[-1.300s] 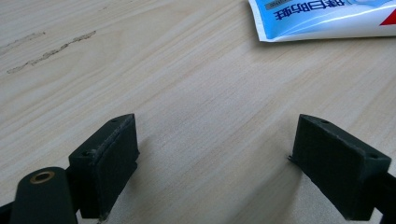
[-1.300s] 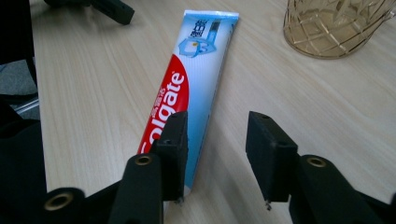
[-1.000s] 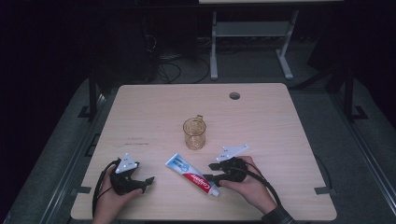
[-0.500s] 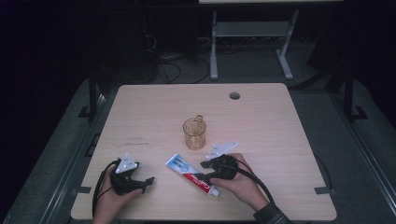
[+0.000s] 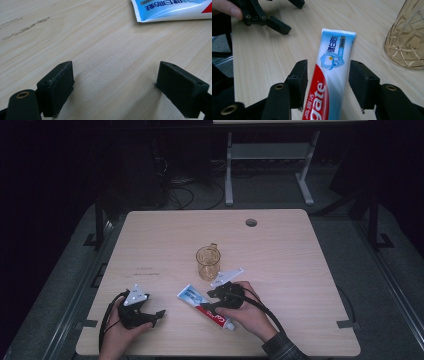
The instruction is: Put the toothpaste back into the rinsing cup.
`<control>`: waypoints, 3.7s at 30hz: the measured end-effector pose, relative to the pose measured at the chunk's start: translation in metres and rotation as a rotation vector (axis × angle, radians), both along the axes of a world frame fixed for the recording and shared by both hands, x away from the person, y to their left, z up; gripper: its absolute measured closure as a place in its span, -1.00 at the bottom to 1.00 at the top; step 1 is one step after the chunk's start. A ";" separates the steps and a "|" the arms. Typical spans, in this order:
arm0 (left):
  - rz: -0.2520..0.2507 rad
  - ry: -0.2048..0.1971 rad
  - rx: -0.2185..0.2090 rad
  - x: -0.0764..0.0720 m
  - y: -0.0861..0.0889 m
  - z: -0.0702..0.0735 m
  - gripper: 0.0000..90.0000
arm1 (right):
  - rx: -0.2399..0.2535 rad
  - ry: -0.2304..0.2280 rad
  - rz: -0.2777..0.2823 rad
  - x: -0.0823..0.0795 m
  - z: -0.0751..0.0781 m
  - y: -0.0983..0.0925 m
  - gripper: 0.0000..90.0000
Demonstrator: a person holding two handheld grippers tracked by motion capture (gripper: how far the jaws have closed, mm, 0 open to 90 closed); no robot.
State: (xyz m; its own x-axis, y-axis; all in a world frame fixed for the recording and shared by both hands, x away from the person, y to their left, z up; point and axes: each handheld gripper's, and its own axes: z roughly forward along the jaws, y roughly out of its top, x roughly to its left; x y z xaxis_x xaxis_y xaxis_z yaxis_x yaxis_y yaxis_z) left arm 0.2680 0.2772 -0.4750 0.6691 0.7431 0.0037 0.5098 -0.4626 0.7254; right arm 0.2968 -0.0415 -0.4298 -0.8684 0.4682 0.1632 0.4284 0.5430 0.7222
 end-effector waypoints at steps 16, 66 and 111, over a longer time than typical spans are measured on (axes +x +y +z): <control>-0.005 -0.001 0.003 0.000 0.000 0.000 -0.71 | -0.047 0.036 -0.011 0.012 -0.009 0.023 -0.06; -0.015 -0.002 0.003 -0.001 -0.001 0.000 -0.71 | -0.294 0.010 -0.036 0.030 -0.025 0.080 -0.12; -0.016 -0.001 0.004 -0.001 -0.001 0.000 -0.71 | -0.107 0.084 -0.023 0.030 -0.005 0.052 0.62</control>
State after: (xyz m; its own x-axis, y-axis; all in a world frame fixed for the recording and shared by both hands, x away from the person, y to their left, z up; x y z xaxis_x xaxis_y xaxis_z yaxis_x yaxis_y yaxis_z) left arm 0.2667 0.2758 -0.4749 0.6806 0.7326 0.0072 0.5016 -0.4731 0.7242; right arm 0.3266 0.0105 -0.4345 -0.8424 0.5067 0.1833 0.4986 0.6041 0.6217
